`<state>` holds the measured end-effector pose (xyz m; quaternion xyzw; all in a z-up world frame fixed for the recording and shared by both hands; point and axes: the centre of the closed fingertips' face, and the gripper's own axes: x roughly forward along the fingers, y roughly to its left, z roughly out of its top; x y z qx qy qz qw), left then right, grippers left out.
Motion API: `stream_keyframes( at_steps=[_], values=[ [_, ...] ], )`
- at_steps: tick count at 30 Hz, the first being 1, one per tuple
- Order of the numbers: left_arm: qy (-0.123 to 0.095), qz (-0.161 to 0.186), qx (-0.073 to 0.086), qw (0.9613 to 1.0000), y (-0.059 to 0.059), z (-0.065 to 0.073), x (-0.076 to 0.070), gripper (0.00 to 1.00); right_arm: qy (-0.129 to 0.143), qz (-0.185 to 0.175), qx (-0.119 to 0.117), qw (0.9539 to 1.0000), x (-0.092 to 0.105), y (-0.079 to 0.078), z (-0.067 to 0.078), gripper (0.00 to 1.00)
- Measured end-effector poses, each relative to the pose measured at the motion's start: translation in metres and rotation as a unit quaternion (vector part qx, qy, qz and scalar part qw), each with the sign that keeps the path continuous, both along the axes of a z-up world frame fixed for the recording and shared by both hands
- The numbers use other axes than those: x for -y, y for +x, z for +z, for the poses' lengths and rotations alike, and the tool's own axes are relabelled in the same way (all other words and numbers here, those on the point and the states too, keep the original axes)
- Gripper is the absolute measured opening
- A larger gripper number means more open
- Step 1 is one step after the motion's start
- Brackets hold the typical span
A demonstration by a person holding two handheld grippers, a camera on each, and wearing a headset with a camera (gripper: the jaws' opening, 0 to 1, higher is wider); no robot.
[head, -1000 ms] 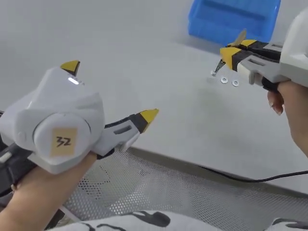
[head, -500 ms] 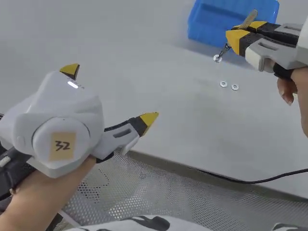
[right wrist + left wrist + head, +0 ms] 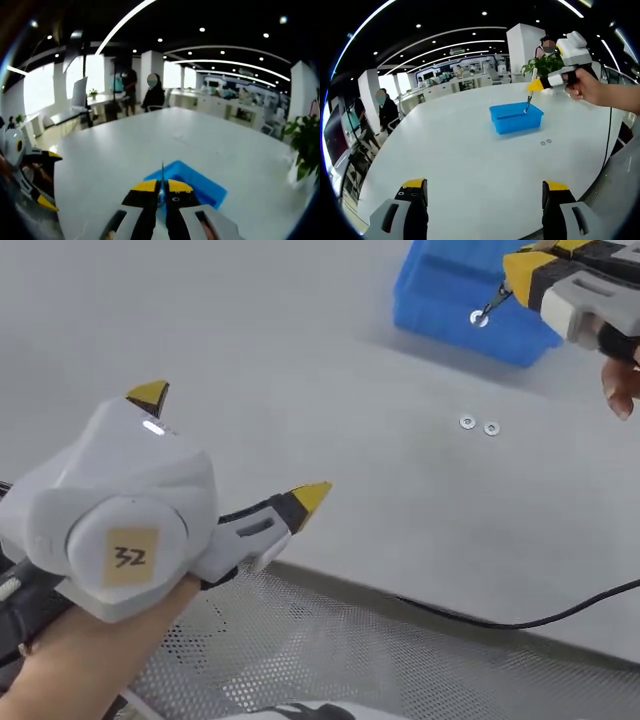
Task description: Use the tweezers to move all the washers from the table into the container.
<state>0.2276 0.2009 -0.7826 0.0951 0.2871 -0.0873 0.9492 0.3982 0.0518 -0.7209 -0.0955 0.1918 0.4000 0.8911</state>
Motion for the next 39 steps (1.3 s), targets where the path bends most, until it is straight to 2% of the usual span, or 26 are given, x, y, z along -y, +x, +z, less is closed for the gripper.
stream_keyframes(
  at_steps=[7,11,19,25,27,33,39],
  values=[
    [0.002,-0.001,-0.002,1.0000,0.000,-0.001,0.000,0.97,-0.011,-0.006,0.014,0.9998,-0.006,0.017,-0.008,0.02],
    [0.003,-0.001,-0.005,1.0000,-0.001,-0.002,0.000,0.97,-0.015,-0.005,0.016,0.9998,-0.010,0.022,-0.013,0.02],
    [0.004,0.001,-0.005,1.0000,0.000,-0.002,-0.001,0.97,-0.036,-0.010,0.021,0.9991,-0.011,0.033,-0.033,0.02],
    [0.007,0.000,-0.006,1.0000,0.000,-0.003,-0.001,0.97,-0.038,-0.015,0.006,0.9992,-0.011,0.042,-0.049,0.02],
    [0.007,-0.001,-0.008,0.9999,-0.001,-0.003,0.000,0.97,-0.042,-0.018,0.004,0.9989,-0.011,0.041,-0.054,0.02],
    [0.008,-0.001,-0.012,0.9999,-0.001,-0.004,0.000,0.96,-0.045,-0.021,-0.004,0.9988,-0.011,0.031,-0.054,0.02],
    [0.009,-0.001,-0.015,0.9998,-0.001,-0.005,0.000,0.96,-0.050,-0.024,-0.013,0.9984,-0.009,0.036,-0.064,0.02]
  ],
)
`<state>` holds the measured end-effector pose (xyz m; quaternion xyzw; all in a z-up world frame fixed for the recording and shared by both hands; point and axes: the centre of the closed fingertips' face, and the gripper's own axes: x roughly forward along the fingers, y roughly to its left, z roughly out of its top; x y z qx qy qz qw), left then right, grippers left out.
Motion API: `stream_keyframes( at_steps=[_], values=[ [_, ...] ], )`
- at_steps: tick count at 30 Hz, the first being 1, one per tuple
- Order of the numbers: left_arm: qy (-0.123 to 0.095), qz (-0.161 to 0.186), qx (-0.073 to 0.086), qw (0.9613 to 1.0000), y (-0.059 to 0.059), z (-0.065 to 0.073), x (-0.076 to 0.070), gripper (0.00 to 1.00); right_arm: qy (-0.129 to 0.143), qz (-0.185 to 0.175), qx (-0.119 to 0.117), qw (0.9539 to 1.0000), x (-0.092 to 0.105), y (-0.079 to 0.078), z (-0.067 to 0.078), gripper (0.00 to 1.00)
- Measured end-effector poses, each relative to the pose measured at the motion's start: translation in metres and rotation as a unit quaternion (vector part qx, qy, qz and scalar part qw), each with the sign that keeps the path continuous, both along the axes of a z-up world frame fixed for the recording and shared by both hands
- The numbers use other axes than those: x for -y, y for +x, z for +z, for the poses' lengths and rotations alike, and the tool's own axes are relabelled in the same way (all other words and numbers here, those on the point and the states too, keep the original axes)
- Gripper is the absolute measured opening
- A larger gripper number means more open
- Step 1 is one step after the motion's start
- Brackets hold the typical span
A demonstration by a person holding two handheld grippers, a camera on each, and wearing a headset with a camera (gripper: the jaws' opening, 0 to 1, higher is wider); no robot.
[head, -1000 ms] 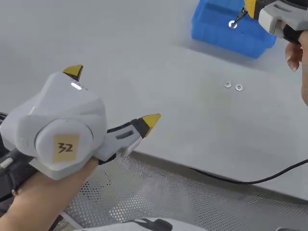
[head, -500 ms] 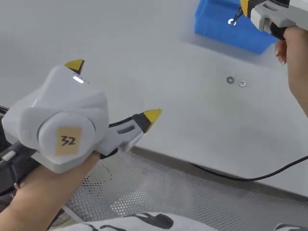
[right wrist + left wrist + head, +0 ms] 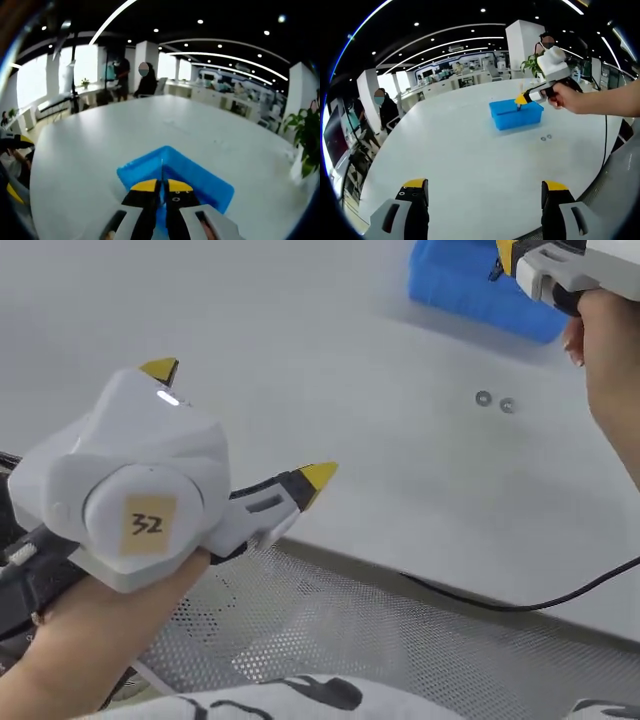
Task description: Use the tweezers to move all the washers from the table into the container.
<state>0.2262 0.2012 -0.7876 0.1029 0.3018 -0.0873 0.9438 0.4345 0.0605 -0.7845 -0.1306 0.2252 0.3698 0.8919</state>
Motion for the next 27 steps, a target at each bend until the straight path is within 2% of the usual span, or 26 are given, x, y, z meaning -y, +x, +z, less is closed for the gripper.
stream_keyframes(
  at_steps=[3,4,5,7,14,17,21,24,25,27],
  values=[
    [0.000,-0.001,-0.002,1.0000,0.000,0.000,0.000,0.96,-0.001,-0.002,-0.007,1.0000,0.002,0.001,-0.007,0.02],
    [0.000,-0.001,-0.002,1.0000,0.000,-0.001,0.000,0.96,0.016,-0.005,0.000,0.9999,0.000,0.002,-0.005,0.02],
    [0.000,0.000,-0.003,1.0000,0.000,-0.001,0.000,0.96,0.007,-0.004,-0.006,1.0000,0.002,0.000,-0.007,0.02],
    [0.001,0.000,-0.003,1.0000,0.000,-0.001,0.000,0.95,0.010,-0.003,0.006,0.9999,-0.001,0.000,-0.005,0.02],
    [0.001,-0.003,-0.002,1.0000,0.000,-0.001,0.001,0.96,0.016,-0.006,0.020,0.9996,-0.001,0.005,-0.008,0.02],
    [0.001,-0.003,-0.004,1.0000,-0.001,-0.001,0.001,0.96,0.026,-0.025,0.014,0.9992,0.004,0.010,-0.010,0.02],
    [0.001,-0.002,-0.003,1.0000,-0.001,-0.001,0.000,0.96,0.039,-0.033,0.003,0.9987,0.006,0.010,-0.010,0.02],
    [0.000,-0.002,-0.001,1.0000,0.000,-0.001,0.000,0.96,0.033,-0.030,0.009,0.9990,0.004,0.009,-0.011,0.02],
    [-0.002,-0.003,0.000,1.0000,0.000,0.000,0.001,0.96,0.023,-0.027,0.016,0.9992,0.004,0.009,-0.011,0.03],
    [-0.003,-0.002,0.001,1.0000,0.000,0.000,0.000,0.96,0.009,-0.027,0.013,0.9995,0.006,0.009,-0.014,0.04]
  ],
)
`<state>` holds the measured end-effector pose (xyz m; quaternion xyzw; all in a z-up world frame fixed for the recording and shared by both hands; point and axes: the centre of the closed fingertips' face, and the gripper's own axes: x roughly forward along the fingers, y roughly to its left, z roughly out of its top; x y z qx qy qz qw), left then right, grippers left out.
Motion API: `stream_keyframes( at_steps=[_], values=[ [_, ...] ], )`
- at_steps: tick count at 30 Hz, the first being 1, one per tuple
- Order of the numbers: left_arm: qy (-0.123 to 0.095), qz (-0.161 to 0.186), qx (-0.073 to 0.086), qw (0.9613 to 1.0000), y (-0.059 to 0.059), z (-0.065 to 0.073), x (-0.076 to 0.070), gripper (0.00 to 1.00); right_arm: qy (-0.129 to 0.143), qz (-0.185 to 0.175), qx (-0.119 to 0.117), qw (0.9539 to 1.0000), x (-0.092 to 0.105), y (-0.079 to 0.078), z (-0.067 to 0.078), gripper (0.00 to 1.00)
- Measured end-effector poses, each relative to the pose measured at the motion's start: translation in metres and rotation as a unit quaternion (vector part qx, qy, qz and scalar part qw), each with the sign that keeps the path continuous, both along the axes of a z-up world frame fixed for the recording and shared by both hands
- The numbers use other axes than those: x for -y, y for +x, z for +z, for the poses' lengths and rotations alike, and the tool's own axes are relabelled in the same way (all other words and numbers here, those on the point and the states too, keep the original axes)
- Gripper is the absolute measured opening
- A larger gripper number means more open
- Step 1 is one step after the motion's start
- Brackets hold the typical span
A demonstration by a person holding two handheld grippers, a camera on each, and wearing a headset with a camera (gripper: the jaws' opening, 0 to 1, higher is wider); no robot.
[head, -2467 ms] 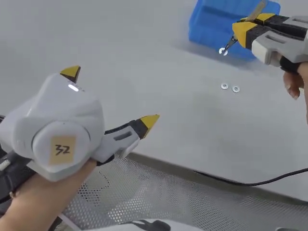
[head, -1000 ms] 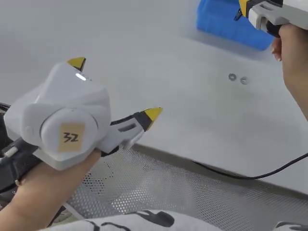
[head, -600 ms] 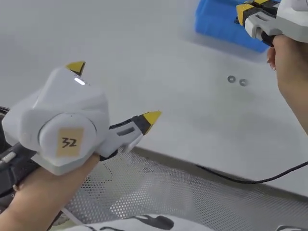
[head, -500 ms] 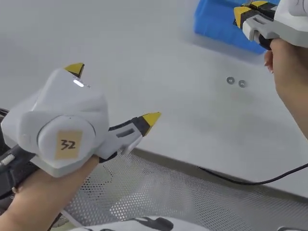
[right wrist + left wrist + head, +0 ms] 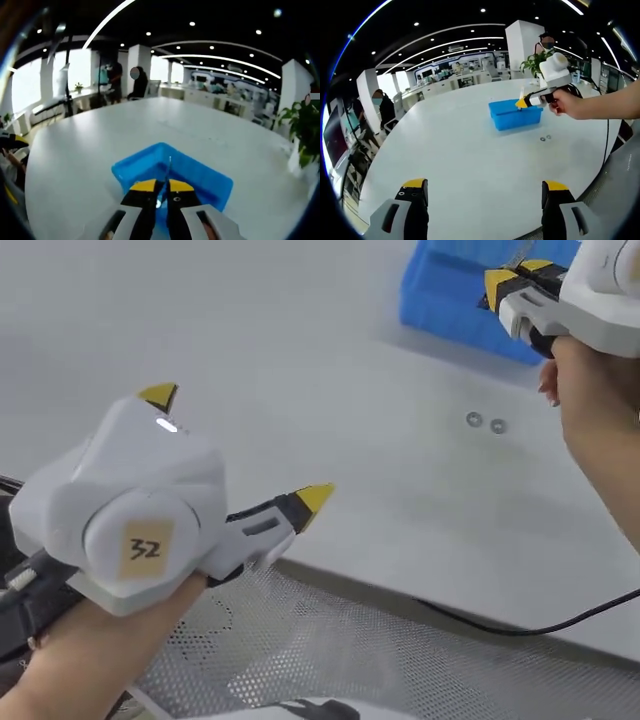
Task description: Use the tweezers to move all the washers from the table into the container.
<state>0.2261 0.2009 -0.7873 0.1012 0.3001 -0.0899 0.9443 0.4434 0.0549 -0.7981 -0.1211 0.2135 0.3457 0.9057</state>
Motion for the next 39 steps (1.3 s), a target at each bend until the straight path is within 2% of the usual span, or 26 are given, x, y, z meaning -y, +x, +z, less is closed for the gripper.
stream_keyframes(
  at_steps=[1,3,7,11,12,13,15,21,28,39],
  values=[
    [0.000,0.000,0.000,1.0000,0.000,0.000,0.000,0.96,-0.001,-0.002,-0.005,1.0000,0.001,-0.001,-0.001,0.04],
    [0.000,0.000,0.001,1.0000,0.000,0.000,0.000,0.97,0.015,-0.003,-0.020,0.9997,-0.001,-0.003,-0.001,0.04],
    [0.001,0.001,0.001,1.0000,0.000,0.000,-0.001,0.96,0.005,0.000,-0.012,0.9999,0.002,-0.004,0.003,0.03],
    [0.001,0.002,0.001,1.0000,0.000,0.000,-0.001,0.97,0.014,0.004,-0.005,0.9999,0.003,-0.006,0.019,0.03],
    [0.003,0.001,0.001,1.0000,0.000,0.000,-0.001,0.96,0.014,0.006,0.001,0.9999,0.005,-0.007,0.029,0.03],
    [0.003,0.001,0.001,1.0000,0.000,0.000,-0.001,0.96,0.015,0.007,0.003,0.9999,0.005,-0.008,0.032,0.03],
    [0.002,0.001,0.001,1.0000,0.001,0.000,0.000,0.97,0.022,0.012,0.007,0.9997,0.001,-0.008,0.038,0.03],
    [0.002,-0.001,0.002,1.0000,0.001,0.000,0.000,0.97,0.030,0.018,0.013,0.9993,0.007,-0.018,0.052,0.03],
    [0.002,0.000,0.001,1.0000,0.001,0.000,0.000,0.96,0.028,0.030,0.002,0.9992,0.009,-0.039,0.051,0.03],
    [0.004,-0.001,-0.002,1.0000,0.000,-0.001,0.000,0.96,0.007,0.037,-0.025,0.9990,0.024,-0.069,0.035,0.03]
  ],
)
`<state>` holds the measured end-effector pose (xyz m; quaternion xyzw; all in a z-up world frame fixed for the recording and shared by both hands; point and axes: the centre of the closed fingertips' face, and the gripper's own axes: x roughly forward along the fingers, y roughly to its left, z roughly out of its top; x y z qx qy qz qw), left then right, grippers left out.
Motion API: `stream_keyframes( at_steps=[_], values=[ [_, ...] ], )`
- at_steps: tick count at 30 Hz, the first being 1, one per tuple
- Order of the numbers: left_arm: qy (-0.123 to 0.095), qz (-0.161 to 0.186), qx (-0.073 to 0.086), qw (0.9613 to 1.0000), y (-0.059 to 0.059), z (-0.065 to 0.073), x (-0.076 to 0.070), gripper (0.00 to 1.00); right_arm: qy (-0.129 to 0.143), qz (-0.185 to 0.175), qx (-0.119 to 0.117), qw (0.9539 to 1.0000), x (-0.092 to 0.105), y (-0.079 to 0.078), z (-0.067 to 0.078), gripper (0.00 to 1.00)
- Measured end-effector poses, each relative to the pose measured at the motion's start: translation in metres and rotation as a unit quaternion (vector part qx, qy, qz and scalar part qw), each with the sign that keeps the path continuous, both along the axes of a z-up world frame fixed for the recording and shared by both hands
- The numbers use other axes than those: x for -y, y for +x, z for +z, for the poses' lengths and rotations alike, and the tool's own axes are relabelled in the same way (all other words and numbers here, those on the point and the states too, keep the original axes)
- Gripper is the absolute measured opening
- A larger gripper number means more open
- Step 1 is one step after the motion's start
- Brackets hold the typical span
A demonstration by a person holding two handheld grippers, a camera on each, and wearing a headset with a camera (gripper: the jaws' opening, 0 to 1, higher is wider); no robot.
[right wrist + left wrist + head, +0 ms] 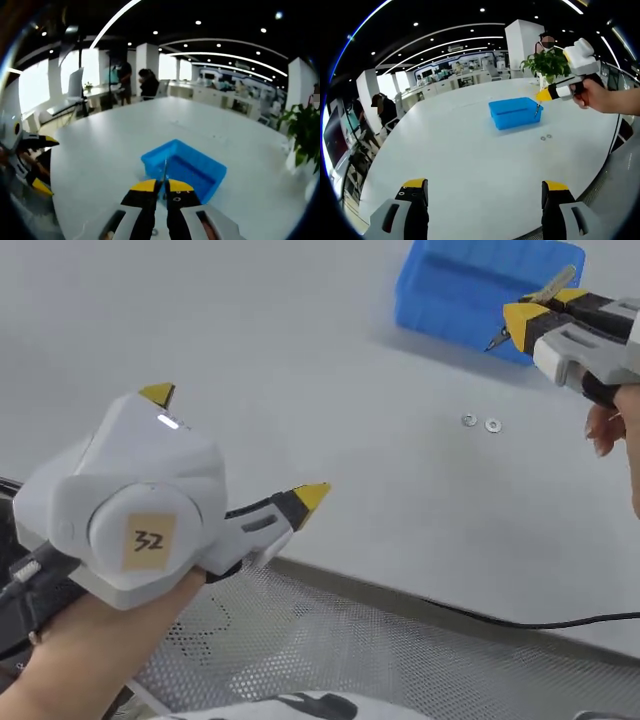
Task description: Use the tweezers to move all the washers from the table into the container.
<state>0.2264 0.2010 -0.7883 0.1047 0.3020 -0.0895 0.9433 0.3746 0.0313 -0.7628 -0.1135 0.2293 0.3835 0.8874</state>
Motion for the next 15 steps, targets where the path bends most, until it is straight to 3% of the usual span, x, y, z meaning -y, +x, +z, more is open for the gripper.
stream_keyframes(
  at_steps=[5,15],
  values=[
    [0.001,-0.001,-0.001,1.0000,0.000,-0.001,0.000,0.96,0.000,0.001,-0.021,0.9998,0.003,-0.011,-0.011,0.03],
    [0.003,-0.001,-0.002,1.0000,0.000,-0.001,0.000,0.96,-0.024,0.021,-0.034,0.9989,0.001,-0.032,-0.029,0.03]
  ],
)
